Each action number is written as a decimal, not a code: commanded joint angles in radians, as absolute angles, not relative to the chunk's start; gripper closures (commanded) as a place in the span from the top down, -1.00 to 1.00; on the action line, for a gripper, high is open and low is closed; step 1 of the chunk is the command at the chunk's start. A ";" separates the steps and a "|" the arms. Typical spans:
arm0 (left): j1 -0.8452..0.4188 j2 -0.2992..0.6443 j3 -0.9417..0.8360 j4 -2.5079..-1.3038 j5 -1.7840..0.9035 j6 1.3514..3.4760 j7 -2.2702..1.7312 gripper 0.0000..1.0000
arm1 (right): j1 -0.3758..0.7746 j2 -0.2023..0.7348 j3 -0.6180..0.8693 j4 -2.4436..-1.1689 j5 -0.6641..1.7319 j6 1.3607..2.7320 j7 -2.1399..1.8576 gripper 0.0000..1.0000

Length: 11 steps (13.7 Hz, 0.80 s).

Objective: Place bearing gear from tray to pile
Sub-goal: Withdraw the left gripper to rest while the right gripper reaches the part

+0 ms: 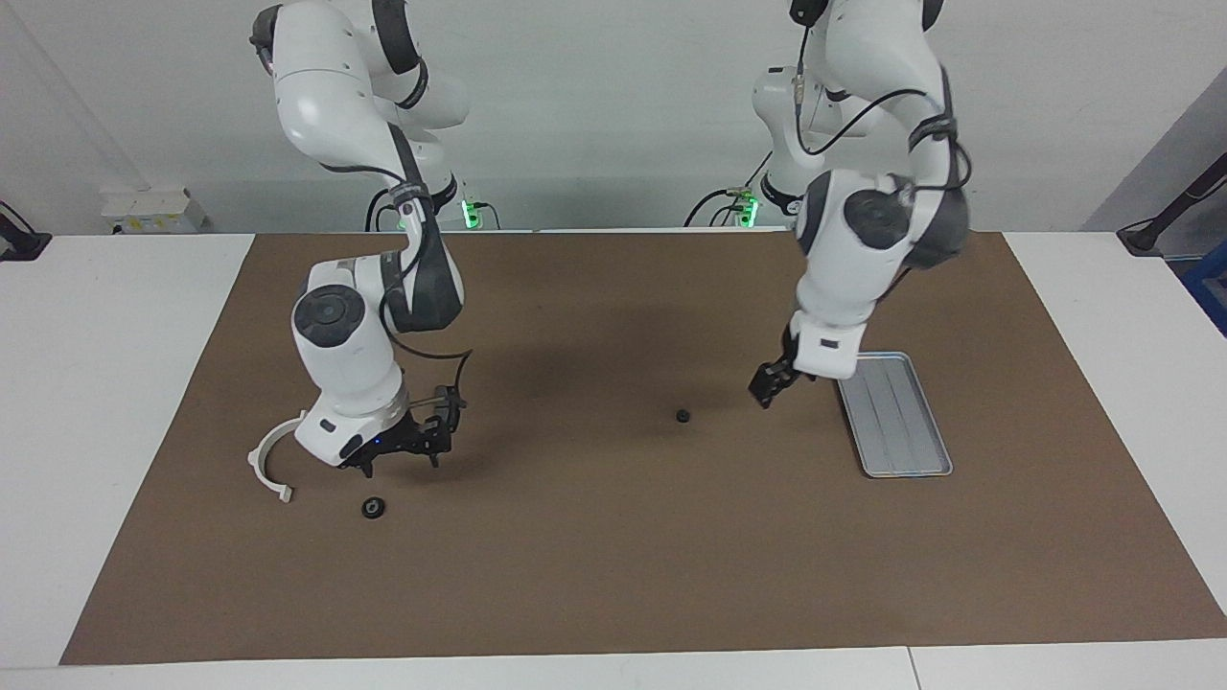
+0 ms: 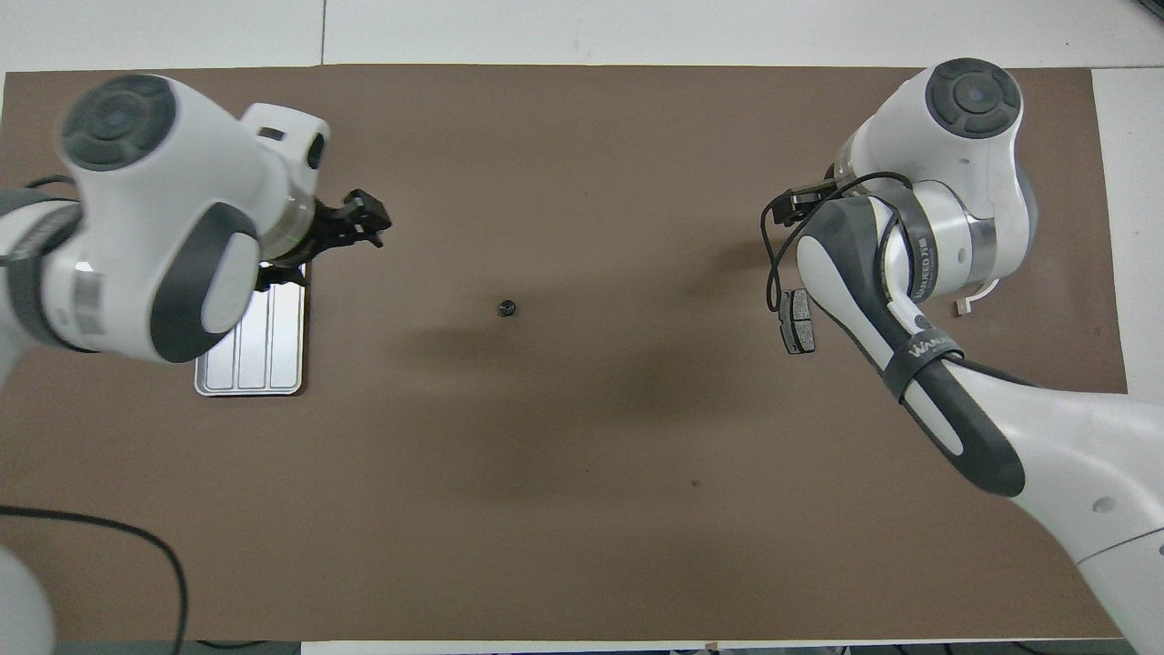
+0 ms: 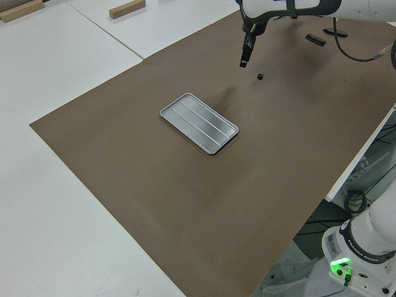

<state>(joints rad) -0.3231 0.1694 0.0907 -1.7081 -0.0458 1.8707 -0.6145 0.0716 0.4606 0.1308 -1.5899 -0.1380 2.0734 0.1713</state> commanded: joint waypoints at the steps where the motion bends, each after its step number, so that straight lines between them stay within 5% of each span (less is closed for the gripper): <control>1: -0.180 0.016 0.077 -1.758 -0.051 1.738 -0.410 1.00 | 0.202 0.419 0.129 -1.592 -0.123 2.007 0.444 1.00; 7: -0.030 -0.109 0.016 -1.758 -0.051 1.555 -0.275 1.00 | 0.405 0.422 0.178 -1.548 -0.103 2.020 0.931 1.00; 11: -0.009 -0.107 0.003 -1.789 -0.052 1.650 -0.224 1.00 | 0.547 0.584 0.170 -1.389 -0.133 2.002 1.158 1.00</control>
